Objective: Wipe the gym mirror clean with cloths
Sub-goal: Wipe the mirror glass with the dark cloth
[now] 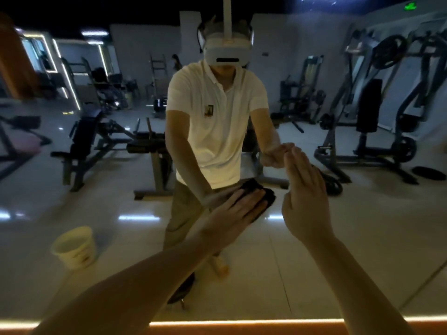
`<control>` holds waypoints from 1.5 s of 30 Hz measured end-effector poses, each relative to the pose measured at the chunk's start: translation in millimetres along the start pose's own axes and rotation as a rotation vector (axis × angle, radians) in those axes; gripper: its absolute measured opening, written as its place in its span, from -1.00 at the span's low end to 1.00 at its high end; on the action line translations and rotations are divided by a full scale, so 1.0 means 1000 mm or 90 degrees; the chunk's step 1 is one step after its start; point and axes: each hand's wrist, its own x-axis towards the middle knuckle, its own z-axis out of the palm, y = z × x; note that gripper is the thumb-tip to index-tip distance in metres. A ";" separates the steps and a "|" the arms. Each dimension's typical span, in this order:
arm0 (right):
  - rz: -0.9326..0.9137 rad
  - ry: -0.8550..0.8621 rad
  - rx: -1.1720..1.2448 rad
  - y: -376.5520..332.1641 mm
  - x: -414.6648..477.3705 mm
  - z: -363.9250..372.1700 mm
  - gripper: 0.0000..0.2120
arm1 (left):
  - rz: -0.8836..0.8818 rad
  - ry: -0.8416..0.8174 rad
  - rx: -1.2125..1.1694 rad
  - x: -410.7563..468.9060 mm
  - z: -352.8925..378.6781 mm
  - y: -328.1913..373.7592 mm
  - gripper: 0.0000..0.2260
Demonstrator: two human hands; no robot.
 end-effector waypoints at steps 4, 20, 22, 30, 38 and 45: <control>0.036 0.025 -0.006 0.010 0.009 -0.014 -0.26 | -0.139 0.017 -0.012 -0.060 -0.012 -0.067 -0.27; 0.069 0.003 -0.024 0.010 0.018 -0.006 -0.10 | -0.248 0.035 -0.088 0.027 -0.034 -0.055 -0.30; 0.068 0.006 -0.034 0.009 0.017 -0.008 -0.10 | -0.176 0.018 -0.072 0.061 -0.029 -0.031 -0.28; 0.096 0.037 -0.054 0.000 0.027 -0.021 -0.28 | -0.135 0.065 -0.051 0.015 -0.041 -0.105 -0.23; 0.192 0.118 -0.070 -0.021 0.072 -0.019 -0.23 | -0.288 0.152 -0.026 -0.080 -0.061 -0.226 -0.29; 0.128 0.097 -0.088 0.000 0.065 -0.022 -0.24 | -0.262 0.154 -0.066 0.025 -0.063 -0.150 -0.25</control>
